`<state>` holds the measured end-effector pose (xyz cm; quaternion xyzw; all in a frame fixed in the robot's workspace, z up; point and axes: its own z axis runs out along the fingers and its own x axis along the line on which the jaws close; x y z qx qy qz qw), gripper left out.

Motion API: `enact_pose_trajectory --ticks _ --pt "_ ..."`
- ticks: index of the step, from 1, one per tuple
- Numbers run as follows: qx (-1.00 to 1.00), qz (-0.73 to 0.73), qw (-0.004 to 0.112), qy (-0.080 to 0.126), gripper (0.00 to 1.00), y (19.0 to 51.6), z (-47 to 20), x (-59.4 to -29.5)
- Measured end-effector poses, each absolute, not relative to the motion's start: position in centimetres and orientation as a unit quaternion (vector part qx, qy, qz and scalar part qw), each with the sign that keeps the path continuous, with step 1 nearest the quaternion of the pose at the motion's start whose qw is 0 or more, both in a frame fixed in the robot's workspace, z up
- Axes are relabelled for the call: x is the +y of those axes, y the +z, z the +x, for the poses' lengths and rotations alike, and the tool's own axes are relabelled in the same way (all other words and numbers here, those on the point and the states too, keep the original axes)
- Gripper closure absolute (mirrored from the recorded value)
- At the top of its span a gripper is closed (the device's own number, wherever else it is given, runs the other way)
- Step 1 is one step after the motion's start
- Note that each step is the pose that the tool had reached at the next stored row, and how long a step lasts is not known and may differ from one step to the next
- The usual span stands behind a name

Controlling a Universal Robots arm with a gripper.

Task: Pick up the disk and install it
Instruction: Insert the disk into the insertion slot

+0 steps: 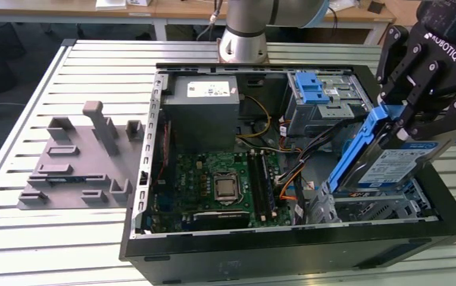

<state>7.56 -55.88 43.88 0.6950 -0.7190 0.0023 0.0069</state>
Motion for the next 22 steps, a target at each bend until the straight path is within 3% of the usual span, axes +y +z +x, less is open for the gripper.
enact_pose_trajectory --ticks 22 --pt "-0.72 0.694 0.007 0.002 0.64 42.0 7.4 -56.0"
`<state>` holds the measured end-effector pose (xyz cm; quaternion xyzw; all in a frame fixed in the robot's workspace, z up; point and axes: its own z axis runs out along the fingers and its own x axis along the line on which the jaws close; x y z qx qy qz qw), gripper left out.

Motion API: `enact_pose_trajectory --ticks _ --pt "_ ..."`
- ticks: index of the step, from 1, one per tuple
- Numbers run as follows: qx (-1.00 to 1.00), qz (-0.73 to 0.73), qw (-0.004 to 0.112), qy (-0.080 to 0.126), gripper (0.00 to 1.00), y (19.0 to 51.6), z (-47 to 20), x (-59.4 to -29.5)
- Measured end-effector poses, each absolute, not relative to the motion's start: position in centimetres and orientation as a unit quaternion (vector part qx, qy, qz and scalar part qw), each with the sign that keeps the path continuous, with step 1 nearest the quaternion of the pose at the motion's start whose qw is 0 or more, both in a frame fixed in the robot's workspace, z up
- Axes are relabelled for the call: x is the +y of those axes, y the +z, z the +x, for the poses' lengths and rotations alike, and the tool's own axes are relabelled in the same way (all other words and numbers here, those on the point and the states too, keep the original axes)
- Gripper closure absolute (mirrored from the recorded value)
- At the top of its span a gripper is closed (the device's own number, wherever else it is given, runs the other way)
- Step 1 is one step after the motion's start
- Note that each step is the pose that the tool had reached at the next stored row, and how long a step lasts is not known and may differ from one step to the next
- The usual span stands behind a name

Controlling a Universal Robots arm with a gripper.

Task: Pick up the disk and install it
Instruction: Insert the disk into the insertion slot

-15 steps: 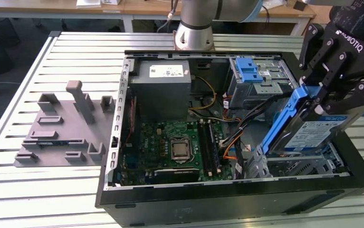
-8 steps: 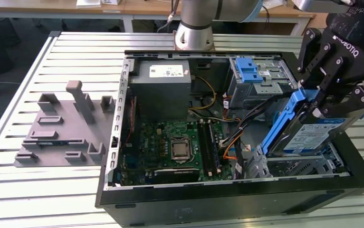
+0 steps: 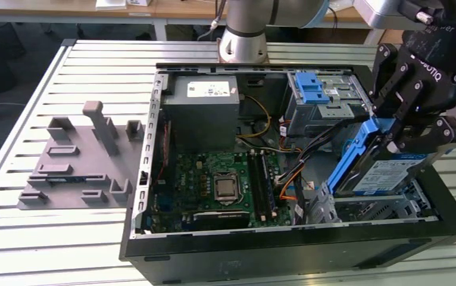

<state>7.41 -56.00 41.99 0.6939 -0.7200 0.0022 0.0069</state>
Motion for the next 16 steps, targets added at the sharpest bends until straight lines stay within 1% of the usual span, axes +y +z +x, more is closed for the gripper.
enact_pose_trajectory --ticks 16 --pt "-0.72 0.694 0.007 0.002 0.64 40.0 7.4 -56.0"
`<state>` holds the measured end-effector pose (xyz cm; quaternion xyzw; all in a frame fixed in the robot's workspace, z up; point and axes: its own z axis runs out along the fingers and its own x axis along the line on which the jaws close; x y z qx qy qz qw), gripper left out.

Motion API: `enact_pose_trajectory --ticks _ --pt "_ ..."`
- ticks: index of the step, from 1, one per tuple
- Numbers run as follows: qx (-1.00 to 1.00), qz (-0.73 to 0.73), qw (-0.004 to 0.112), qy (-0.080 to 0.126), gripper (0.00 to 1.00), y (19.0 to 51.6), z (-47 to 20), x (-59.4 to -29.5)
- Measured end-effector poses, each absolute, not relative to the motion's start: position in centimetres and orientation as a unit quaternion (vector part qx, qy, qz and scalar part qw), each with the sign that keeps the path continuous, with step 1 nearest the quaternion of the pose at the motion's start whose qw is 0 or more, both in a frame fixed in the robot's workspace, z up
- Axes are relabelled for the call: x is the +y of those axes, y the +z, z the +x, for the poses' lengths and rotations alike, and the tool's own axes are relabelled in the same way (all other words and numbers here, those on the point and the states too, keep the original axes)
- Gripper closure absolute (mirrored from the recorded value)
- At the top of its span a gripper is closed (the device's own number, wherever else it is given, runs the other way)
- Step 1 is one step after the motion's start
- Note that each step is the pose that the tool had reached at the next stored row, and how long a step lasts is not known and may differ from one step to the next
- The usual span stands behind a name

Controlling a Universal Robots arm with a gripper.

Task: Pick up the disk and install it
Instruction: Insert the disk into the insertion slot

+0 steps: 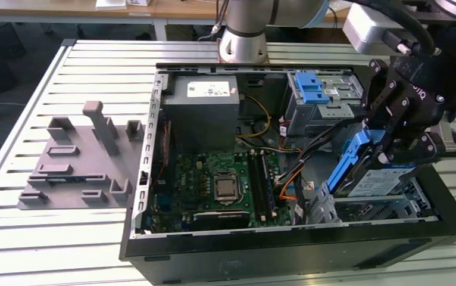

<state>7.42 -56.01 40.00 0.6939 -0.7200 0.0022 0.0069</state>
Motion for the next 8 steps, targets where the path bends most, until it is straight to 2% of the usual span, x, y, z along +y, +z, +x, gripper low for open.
enact_pose_trajectory --ticks 8 --pt "-0.72 0.694 0.007 0.002 0.64 38.7 7.4 -56.0"
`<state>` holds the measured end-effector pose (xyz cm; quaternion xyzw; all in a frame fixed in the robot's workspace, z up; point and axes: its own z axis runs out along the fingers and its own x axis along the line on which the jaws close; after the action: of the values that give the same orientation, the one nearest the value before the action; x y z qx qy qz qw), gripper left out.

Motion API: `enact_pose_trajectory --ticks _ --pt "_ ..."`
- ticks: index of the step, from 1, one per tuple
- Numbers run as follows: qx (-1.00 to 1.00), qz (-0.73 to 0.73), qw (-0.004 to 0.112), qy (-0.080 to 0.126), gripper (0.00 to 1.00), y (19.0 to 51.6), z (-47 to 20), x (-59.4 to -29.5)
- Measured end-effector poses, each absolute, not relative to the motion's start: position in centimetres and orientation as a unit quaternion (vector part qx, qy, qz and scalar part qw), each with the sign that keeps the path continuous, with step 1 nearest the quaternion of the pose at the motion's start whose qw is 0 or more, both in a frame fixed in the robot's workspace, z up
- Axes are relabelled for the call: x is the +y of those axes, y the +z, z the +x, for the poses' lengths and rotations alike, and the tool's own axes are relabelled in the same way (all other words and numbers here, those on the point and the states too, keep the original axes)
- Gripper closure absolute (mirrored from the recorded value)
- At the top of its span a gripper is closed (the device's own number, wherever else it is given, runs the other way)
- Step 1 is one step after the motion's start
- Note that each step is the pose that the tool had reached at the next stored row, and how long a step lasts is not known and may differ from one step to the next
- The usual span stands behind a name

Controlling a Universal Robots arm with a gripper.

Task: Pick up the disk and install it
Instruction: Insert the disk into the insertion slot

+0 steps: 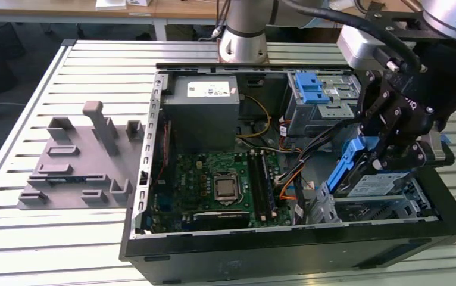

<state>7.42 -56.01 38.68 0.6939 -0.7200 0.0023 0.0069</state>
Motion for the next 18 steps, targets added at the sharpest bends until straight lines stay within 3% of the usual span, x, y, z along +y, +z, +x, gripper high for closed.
enact_pose_trajectory --ticks 13,18 --pt "-0.72 0.694 0.007 0.002 0.56 36.9 7.4 -56.0" --pt "-0.72 0.694 0.007 0.002 0.7 36.6 7.4 -56.0"
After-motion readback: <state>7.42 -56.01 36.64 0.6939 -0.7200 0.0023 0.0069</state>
